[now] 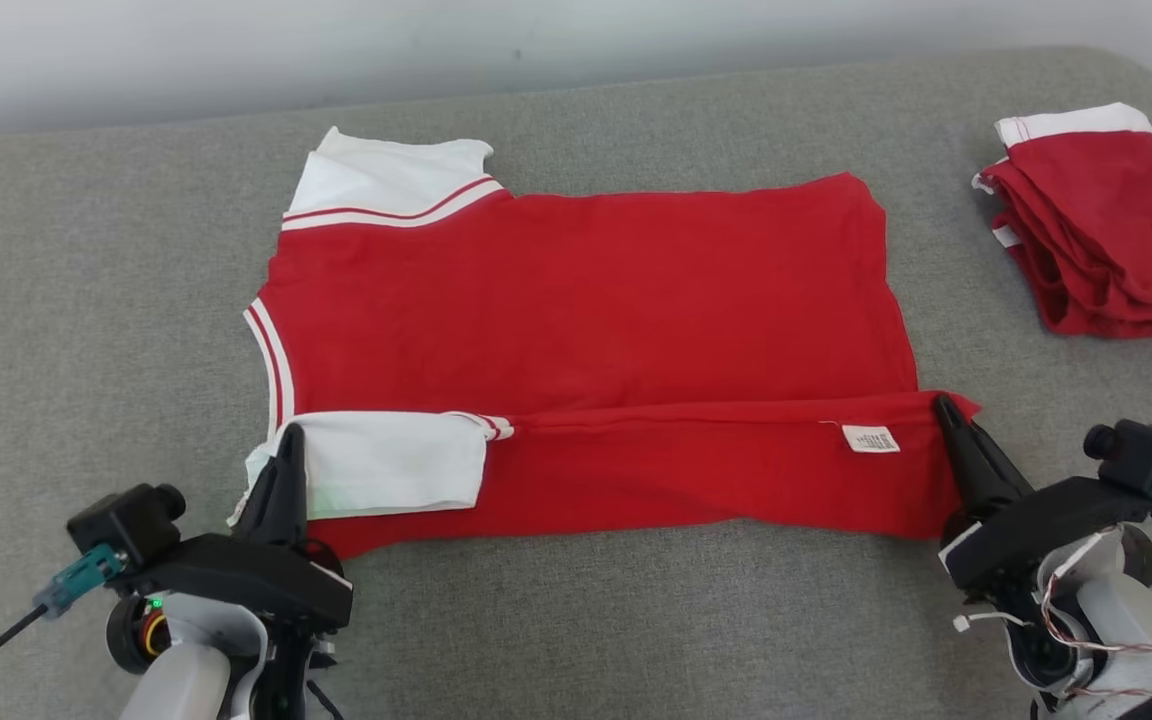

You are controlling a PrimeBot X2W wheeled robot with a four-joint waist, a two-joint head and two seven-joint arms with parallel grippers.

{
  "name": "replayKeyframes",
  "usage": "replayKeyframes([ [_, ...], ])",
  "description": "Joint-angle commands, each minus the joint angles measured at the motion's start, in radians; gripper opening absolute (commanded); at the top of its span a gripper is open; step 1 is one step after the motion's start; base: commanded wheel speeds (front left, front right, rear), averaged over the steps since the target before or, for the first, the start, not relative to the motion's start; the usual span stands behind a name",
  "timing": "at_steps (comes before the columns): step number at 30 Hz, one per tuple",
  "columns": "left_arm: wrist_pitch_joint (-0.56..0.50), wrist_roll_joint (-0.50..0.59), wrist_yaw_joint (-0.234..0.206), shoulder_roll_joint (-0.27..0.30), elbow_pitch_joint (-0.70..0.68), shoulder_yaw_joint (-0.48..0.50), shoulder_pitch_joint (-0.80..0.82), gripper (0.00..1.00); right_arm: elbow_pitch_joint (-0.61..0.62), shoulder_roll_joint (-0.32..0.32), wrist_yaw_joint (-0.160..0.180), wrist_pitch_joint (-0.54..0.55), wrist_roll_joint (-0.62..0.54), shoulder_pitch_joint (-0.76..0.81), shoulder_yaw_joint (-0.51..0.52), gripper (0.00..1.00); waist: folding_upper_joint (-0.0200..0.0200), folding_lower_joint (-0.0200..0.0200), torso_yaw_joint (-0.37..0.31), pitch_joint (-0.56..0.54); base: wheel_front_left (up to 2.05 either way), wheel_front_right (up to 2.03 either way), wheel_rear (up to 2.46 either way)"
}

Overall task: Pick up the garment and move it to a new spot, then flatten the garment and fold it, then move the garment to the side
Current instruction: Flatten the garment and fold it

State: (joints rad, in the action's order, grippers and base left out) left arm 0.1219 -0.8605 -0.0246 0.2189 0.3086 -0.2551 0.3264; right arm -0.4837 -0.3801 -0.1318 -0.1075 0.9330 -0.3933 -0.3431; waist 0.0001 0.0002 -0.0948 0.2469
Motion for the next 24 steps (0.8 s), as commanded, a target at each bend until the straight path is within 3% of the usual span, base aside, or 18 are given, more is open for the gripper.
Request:
replayKeyframes([
  [1,0.006,0.011,0.008,0.000,0.020,-0.003,0.019,0.00,-0.019,0.004,0.003,-0.012,0.008,-0.019,-0.013,0.00,-0.0001,-0.0002,-0.005,0.008,0.00,0.00,0.00],
  [3,0.007,0.028,0.017,0.003,0.064,-0.020,0.041,0.00,-0.054,0.004,0.003,-0.026,0.013,-0.046,-0.040,0.00,-0.0001,-0.0002,-0.004,0.009,0.00,0.00,0.00],
  [4,0.015,0.039,0.020,0.005,0.082,-0.024,0.050,0.04,-0.071,-0.002,0.003,-0.040,0.006,-0.058,-0.053,0.23,-0.0001,-0.0002,-0.002,0.008,0.00,0.00,0.00],
  [5,0.025,0.050,0.023,0.006,0.099,-0.029,0.060,0.60,-0.085,-0.009,0.003,-0.055,-0.003,-0.067,-0.067,1.00,-0.0001,-0.0002,0.000,0.007,0.00,0.00,0.00],
  [6,0.034,0.059,0.026,0.007,0.119,-0.039,0.066,1.00,-0.101,-0.013,0.003,-0.070,-0.012,-0.075,-0.084,1.00,-0.0001,-0.0002,0.003,0.004,0.00,0.00,0.00],
  [17,0.133,0.109,0.038,-0.002,0.160,-0.030,-0.069,1.00,-0.112,-0.078,0.003,-0.159,-0.104,0.033,-0.154,1.00,-0.0001,-0.0002,0.023,-0.057,0.00,0.00,0.00],
  [24,0.139,0.156,0.014,-0.010,0.143,-0.061,-0.134,1.00,-0.108,-0.058,0.003,-0.158,-0.144,0.091,-0.108,1.00,-0.0001,-0.0002,0.027,-0.061,0.00,0.00,0.00],
])
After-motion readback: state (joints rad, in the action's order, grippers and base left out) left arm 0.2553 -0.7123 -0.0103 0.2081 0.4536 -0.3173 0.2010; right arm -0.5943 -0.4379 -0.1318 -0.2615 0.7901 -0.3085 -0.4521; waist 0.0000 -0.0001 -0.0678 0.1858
